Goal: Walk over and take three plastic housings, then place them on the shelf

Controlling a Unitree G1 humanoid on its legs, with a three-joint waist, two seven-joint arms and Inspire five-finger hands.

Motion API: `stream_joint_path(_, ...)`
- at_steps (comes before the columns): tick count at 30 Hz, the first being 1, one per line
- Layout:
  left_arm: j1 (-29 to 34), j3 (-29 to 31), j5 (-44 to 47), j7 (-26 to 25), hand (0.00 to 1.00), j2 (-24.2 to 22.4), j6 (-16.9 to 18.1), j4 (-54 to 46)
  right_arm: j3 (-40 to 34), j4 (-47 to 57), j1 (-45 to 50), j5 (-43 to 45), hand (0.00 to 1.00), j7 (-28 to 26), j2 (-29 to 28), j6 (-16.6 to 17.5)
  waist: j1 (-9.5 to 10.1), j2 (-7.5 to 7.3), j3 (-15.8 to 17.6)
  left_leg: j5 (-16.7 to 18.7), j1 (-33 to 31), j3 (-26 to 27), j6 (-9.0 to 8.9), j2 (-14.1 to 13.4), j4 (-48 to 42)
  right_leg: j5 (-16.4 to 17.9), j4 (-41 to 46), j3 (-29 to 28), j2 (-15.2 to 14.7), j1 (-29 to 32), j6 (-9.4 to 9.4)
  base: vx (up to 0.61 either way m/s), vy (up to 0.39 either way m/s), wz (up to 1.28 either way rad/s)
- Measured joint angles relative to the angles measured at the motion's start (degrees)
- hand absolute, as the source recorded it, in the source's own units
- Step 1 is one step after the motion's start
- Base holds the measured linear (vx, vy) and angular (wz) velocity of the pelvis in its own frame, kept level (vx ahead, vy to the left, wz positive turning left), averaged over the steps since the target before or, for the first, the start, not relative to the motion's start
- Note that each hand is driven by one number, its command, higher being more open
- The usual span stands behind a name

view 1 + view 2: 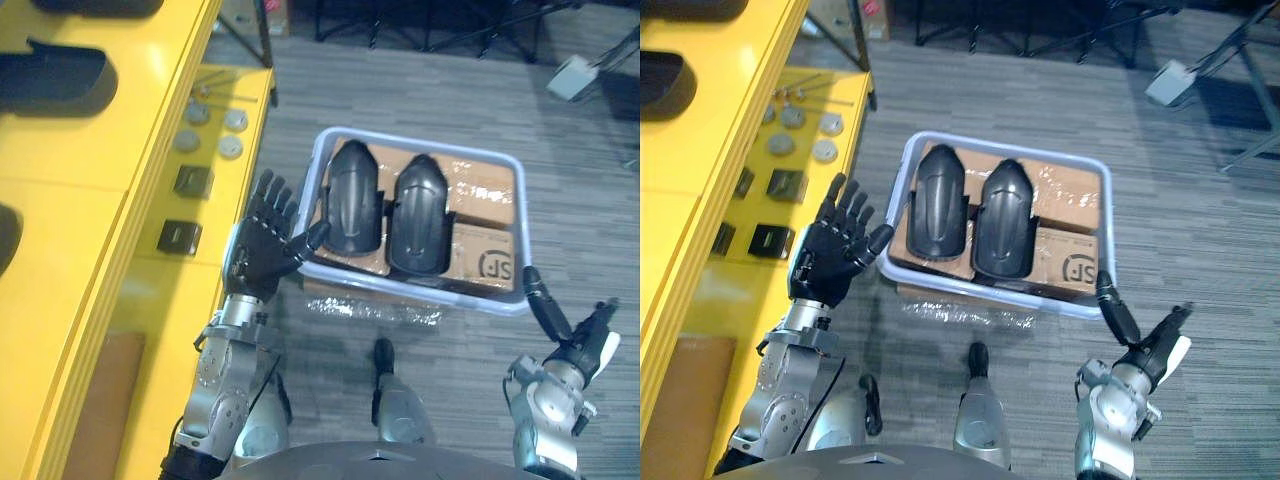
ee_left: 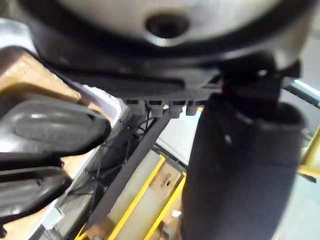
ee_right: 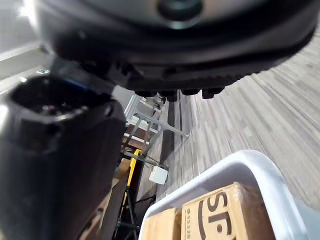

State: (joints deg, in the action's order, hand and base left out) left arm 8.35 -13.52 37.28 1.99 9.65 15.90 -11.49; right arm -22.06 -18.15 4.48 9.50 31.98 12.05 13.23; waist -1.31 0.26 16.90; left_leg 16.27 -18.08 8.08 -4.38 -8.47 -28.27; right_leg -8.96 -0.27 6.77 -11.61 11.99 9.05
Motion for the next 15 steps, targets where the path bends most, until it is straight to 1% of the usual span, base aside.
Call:
stream_joint_path(1, -0.04, 0.01, -0.02, -0.03, 1.0, 0.44, 0.0, 0.0, 0.17, -0.21, -2.37, -0.01, 1.0, 0.92, 1.76, -0.09, 0.13, 0.56, 1.14, 0.09, -1.81, -0.78, -0.03, -0.19, -1.45, -0.37, -0.21, 0.8, 0.3, 0.46, -0.14, -0.13, 0.007, 0.24)
stream_joint_path(2, -0.05, 0.0, -0.05, -0.03, 1.0, 0.49, 0.0, 0.0, 0.22, -0.31, -3.45, -0.02, 1.0, 1.19, 2.54, -0.24, 0.36, 0.53, 1.88, 0.08, -2.25, -1.02, -0.04, -0.31, -1.84, -0.65, -0.4, 0.88, 0.49, 0.54, -0.24, -0.11, -0.017, 0.13)
stream_joint_path(3, -0.08, -0.04, -0.04, -0.03, 1.0, 0.57, -0.05, 0.01, 0.32, -0.95, -5.86, -0.14, 1.0, 1.66, 4.04, -0.82, 1.07, 0.44, 2.88, 0.07, -3.09, -1.23, -0.06, -0.64, -2.72, -1.24, -1.03, 0.87, 0.86, 0.73, -0.25, -0.1, -0.027, 0.02)
stream_joint_path(6, -1.29, -0.81, -0.04, -0.01, 1.0, 1.23, -0.06, 0.01, 1.24, -4.42, -11.88, -0.18, 1.0, 2.29, 7.68, -2.88, 2.55, -0.07, 5.43, 0.1, -4.03, -1.85, -0.11, -0.99, -3.83, -1.57, -1.03, 1.17, 1.28, 0.88, -0.39, -0.09, -0.032, 0.04)
stream_joint_path(7, -1.94, -1.3, -0.05, 0.04, 1.0, 1.9, -0.06, 0.01, 2.19, -7.01, -13.74, -0.17, 1.0, 2.26, 9.14, -3.12, 2.78, -0.02, 5.79, 0.12, -4.92, -2.49, -0.13, -1.01, -4.44, -1.62, -1.05, 1.68, 1.4, 1.09, -0.4, -0.07, -0.03, 0.13)
stream_joint_path(9, -2.65, -1.28, -0.06, 0.6, 1.0, 2.39, -0.06, 0.01, 3.34, -9.76, -17.0, -0.17, 1.0, 2.25, 10.13, -3.14, 2.95, -0.13, 6.89, 0.17, -5.74, -3.23, -0.17, -1.01, -5.02, -1.65, -1.03, 2.31, 1.51, 1.15, -0.44, -0.06, -0.015, 0.16)
stream_joint_path(12, -3.76, -1.15, -2.22, 1.2, 1.0, 2.59, -0.03, 0.32, 4.6, -11.52, -20.03, -0.6, 1.0, 2.25, 11.41, -3.23, 3.72, -0.16, 7.76, 0.2, -7.31, -3.61, -0.15, -1.01, -5.74, -1.94, -1.04, 2.57, 1.57, 2.21, -0.43, -0.06, -0.006, 0.03)
stream_joint_path(14, -4.01, -1.18, -4.06, 1.43, 1.0, 2.58, -0.03, 0.61, 6.83, -13.7, -22.93, -2.28, 1.0, 2.09, 14.6, -4.45, 4.37, -0.02, 8.73, 0.2, -7.72, -3.73, -0.15, -0.99, -6.34, -2.13, -0.96, 2.57, 1.57, 2.54, -0.46, -0.05, -0.005, -0.01)
stream_joint_path(15, -4.04, -1.16, -4.1, 1.63, 1.0, 2.59, -0.01, 0.77, 7.29, -14.23, -23.79, -2.3, 1.0, 2.01, 15.32, -4.65, 4.4, -0.02, 8.96, 0.21, -7.77, -3.79, -0.14, -0.98, -6.4, -2.13, -0.94, 2.58, 1.57, 2.54, -0.46, -0.04, -0.008, 0.01)
